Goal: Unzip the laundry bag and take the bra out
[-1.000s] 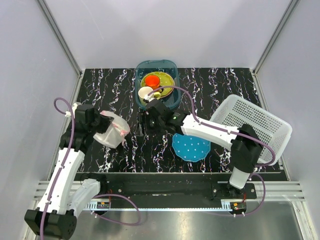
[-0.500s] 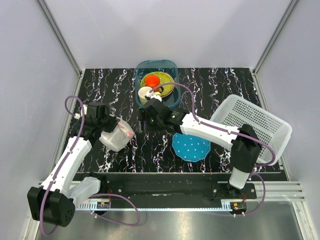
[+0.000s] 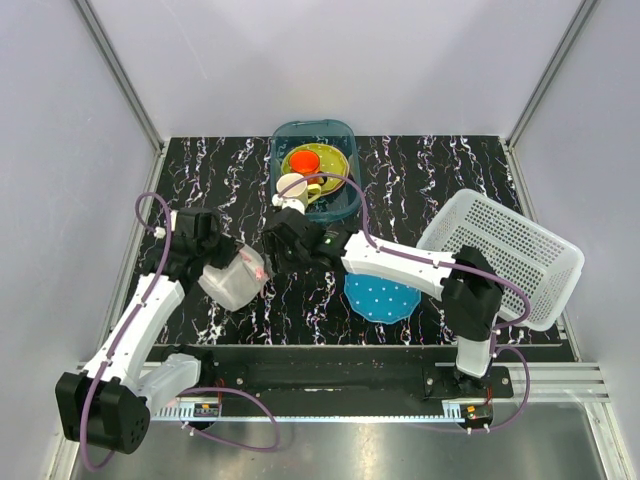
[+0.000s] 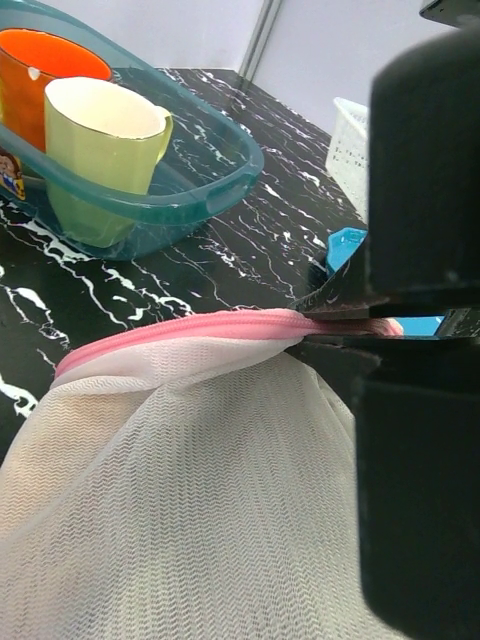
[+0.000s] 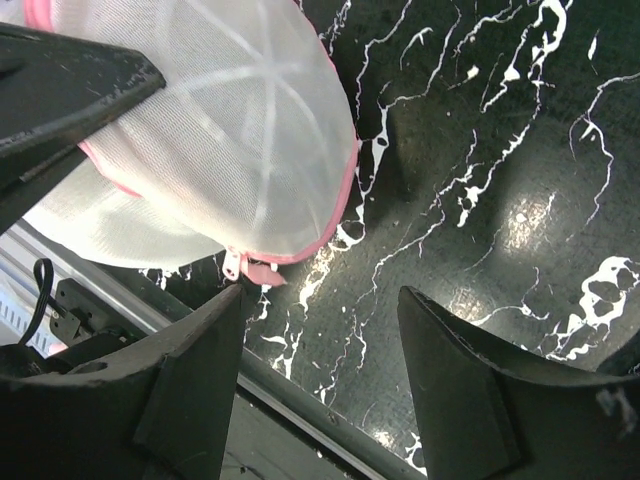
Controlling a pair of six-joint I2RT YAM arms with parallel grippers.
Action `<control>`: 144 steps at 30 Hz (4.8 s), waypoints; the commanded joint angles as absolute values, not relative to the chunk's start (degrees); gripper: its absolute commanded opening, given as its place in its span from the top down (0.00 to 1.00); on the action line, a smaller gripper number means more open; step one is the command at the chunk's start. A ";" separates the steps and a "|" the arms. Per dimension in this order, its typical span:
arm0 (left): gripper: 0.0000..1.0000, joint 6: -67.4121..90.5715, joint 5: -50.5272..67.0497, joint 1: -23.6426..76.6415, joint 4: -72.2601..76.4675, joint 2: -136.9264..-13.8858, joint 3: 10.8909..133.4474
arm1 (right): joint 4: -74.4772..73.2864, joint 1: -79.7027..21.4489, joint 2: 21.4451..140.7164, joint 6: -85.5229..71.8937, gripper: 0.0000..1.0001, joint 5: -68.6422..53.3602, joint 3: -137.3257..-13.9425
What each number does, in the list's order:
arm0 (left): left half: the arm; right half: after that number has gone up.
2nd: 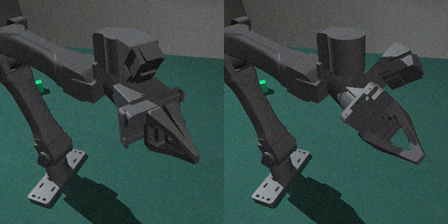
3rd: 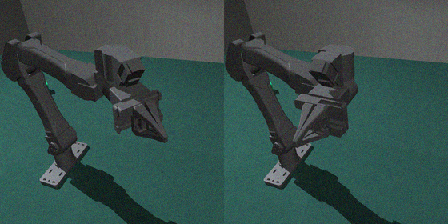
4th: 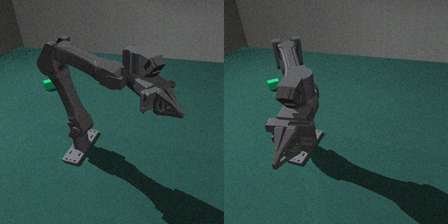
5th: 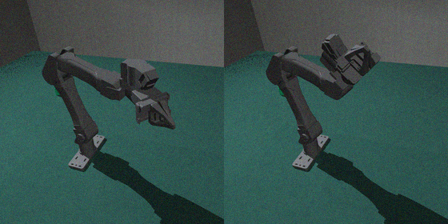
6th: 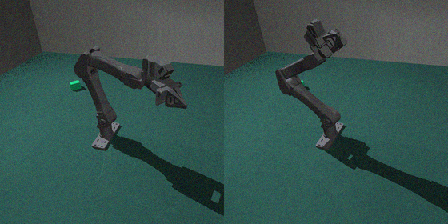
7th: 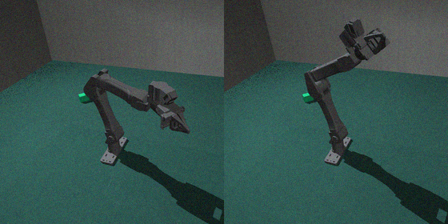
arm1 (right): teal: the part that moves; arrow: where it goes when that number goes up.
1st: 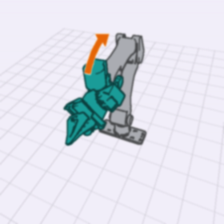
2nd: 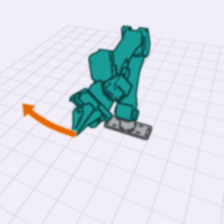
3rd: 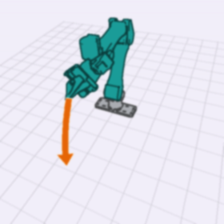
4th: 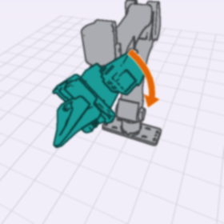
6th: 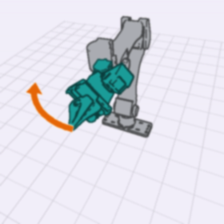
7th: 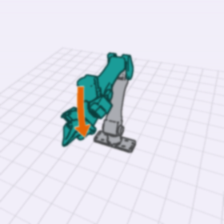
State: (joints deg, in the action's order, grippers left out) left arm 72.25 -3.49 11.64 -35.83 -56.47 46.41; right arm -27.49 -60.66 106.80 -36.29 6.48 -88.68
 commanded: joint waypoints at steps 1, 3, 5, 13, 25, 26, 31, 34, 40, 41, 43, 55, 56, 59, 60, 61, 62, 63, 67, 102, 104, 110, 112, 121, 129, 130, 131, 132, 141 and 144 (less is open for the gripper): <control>1.00 69.78 1.30 11.87 -33.57 -56.25 49.75 | -21.63 -61.43 106.09 -34.54 0.30 8.35 -87.28; 1.00 69.35 3.24 11.87 -33.40 -56.60 50.53 | -19.26 -61.61 105.47 -34.28 0.30 8.52 -85.88; 1.00 69.52 6.67 11.87 -33.31 -56.95 51.50 | -18.72 -62.05 105.38 -34.19 0.30 8.88 -85.78; 1.00 70.31 6.94 11.87 -33.84 -57.31 52.47 | -17.66 -63.90 105.91 -34.19 0.29 13.00 -85.69; 1.00 72.69 6.76 11.78 -34.72 -56.16 49.66 | -15.83 -63.64 108.90 -28.93 0.57 22.67 -85.26; 1.00 72.69 7.03 11.78 -34.80 -56.25 49.31 | -14.52 -63.55 108.46 -27.52 0.62 22.33 -84.47; 1.00 71.29 9.57 11.69 -35.16 -56.25 47.64 | -4.23 -63.54 105.65 -14.17 0.94 17.67 -77.88; 0.98 67.52 12.46 11.08 -34.63 -55.29 46.32 | -2.20 -63.54 103.80 -8.10 1.00 16.44 -75.15; 0.21 58.82 24.58 4.32 -35.68 -53.61 45.08 | -1.15 -63.54 100.99 0.17 1.00 16.43 -71.99; 0.11 57.93 25.48 3.09 -36.21 -53.87 45.44 | -0.45 -63.54 100.20 3.05 1.00 17.31 -71.03; 0.01 55.74 26.89 2.55 -37.88 -54.40 46.92 | -0.44 -63.54 99.41 4.56 1.00 17.49 -70.84; 0.45 53.96 32.96 1.05 -33.49 -62.67 49.22 | 4.57 -63.46 95.19 9.67 1.00 20.21 -67.68; 0.89 54.14 32.44 1.05 -33.14 -62.75 48.96 | 4.57 -63.46 95.36 10.19 1.00 21.17 -67.68; 1.00 54.49 32.17 1.05 -32.70 -63.37 49.13 | 0.38 -62.50 95.71 7.23 0.91 23.72 -69.95; 1.00 54.84 31.73 1.05 -32.43 -63.02 48.96 | -2.00 -61.36 95.28 5.38 0.82 23.12 -70.66; 1.00 55.10 31.55 1.05 -32.08 -62.58 48.69 | -3.94 -60.22 93.36 1.18 0.71 19.46 -70.93; 1.00 55.37 31.12 1.05 -31.73 -62.14 48.60 | -4.56 -56.99 92.21 -1.73 0.57 16.99 -70.67; 1.00 55.72 30.33 1.05 -31.38 -61.79 48.17 | -5.35 -55.21 90.98 -4.72 0.49 14.53 -70.49; 1.00 56.95 29.62 1.05 -29.62 -60.38 46.58 | -7.99 -47.91 84.56 -24.02 0.45 2.57 -68.48; 1.00 56.69 30.32 1.05 -26.63 -58.80 45.26 | 19.83 -51.33 101.42 -40.25 0.47 -22.67 -56.87; 1.00 55.47 32.25 1.05 -26.02 -60.02 45.70 | 22.75 -50.98 101.60 -40.17 0.46 -23.55 -54.77; 1.00 47.20 41.66 0.53 -26.55 -67.49 50.27 | 37.67 -50.10 100.20 -39.03 0.45 -28.74 -48.09; 1.00 44.57 43.59 0.53 -26.45 -68.64 51.50 | 43.90 -49.84 99.67 -39.11 0.40 -29.44 -44.94; 1.00 40.34 45.44 0.44 -28.92 -71.37 55.02 | 55.19 -48.08 101.16 -43.68 0.42 -27.95 -39.55; 1.00 40.08 45.35 0.53 -28.92 -70.84 54.75 | 54.32 -48.08 103.61 -43.33 0.44 -28.65 -43.58; 1.00 40.17 45.44 0.53 -28.92 -70.84 54.67 | 54.23 -48.16 103.97 -43.42 0.44 -28.83 -44.03; 1.00 40.17 45.35 0.53 -28.83 -70.84 54.67 | 54.32 -48.16 104.41 -43.59 0.44 -28.92 -44.56; 1.00 40.17 45.44 0.53 -28.92 -70.84 54.75 | 55.01 -48.08 105.46 -44.12 0.44 -29.00 -45.17; 1.00 40.43 45.53 0.44 -28.83 -71.01 55.11 | 60.99 -46.50 109.42 -49.83 0.46 -29.54 -45.09; 1.00 40.52 45.62 0.53 -28.92 -70.93 55.28 | 61.96 -45.88 109.16 -50.45 0.42 -27.96 -43.33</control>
